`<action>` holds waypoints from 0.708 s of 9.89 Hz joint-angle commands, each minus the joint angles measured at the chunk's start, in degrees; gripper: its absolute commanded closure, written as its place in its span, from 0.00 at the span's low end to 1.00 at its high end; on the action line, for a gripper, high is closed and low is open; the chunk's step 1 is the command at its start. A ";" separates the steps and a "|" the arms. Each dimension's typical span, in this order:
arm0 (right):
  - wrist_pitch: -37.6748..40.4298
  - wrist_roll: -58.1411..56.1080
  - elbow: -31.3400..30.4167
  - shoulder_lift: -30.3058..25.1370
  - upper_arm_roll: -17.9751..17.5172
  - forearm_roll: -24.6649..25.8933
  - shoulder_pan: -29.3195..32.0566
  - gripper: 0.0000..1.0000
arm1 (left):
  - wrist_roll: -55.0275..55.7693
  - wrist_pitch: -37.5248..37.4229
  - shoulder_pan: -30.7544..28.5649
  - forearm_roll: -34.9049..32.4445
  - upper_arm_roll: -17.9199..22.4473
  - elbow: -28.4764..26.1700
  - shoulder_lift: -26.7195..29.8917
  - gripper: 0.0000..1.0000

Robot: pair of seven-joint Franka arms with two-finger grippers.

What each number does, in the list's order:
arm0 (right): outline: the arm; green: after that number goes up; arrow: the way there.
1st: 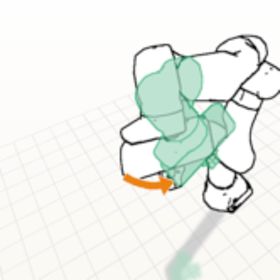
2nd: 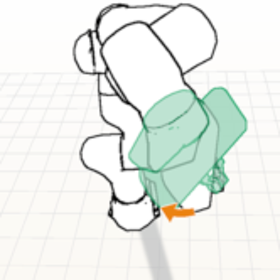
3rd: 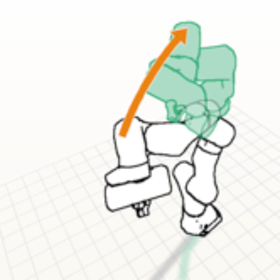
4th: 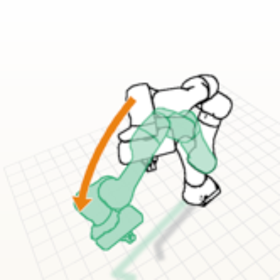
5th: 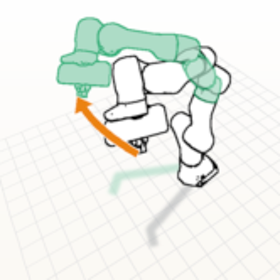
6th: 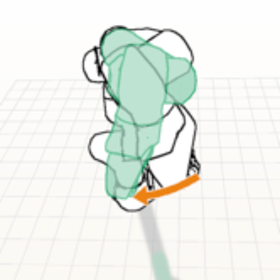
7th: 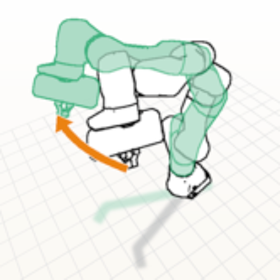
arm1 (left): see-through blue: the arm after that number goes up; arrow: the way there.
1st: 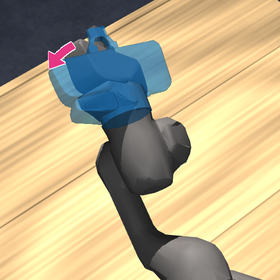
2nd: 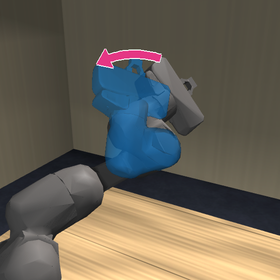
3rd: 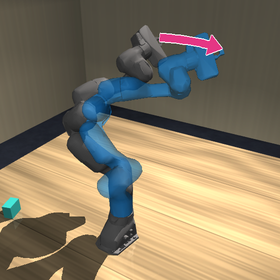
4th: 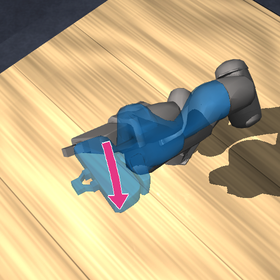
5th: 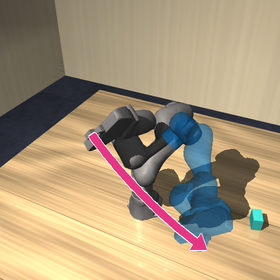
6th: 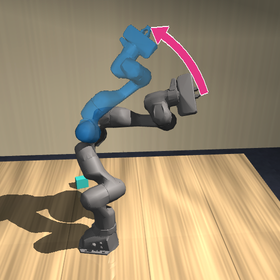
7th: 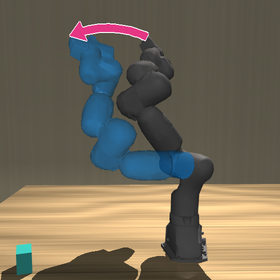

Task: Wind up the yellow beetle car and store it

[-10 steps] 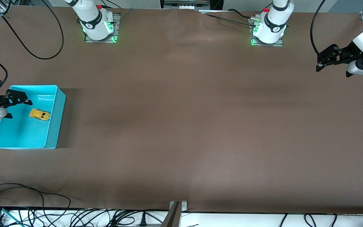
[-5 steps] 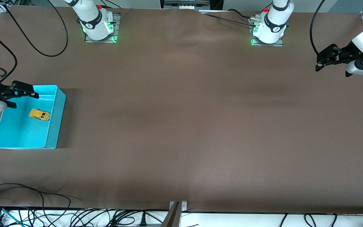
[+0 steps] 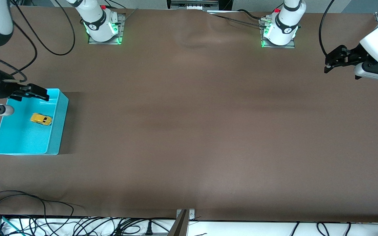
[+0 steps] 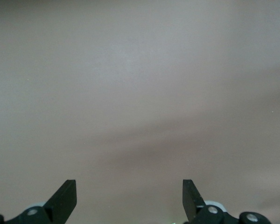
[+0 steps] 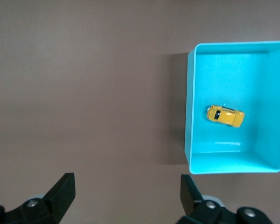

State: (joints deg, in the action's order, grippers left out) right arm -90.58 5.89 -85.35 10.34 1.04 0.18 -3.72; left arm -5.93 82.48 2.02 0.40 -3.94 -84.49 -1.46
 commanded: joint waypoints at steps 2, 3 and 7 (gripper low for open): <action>-3.21 9.31 -7.99 -6.38 -11.11 2.89 7.90 0.00 | 0.40 -1.10 -0.09 1.62 0.25 1.35 -0.65 0.00; -2.68 9.40 -7.38 -6.12 -14.37 3.59 10.11 0.00 | 0.40 -1.10 0.08 1.54 0.25 1.35 -0.65 0.00; -2.94 2.65 -7.28 -7.08 -8.80 4.13 8.73 0.00 | 0.31 -2.15 0.17 1.62 0.25 1.53 -0.65 0.00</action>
State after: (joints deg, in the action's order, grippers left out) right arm -92.75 11.30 -90.69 5.66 -9.88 4.14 5.33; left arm -5.93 81.70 1.95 0.40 -3.86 -84.49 -1.46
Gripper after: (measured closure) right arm 0.000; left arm 0.000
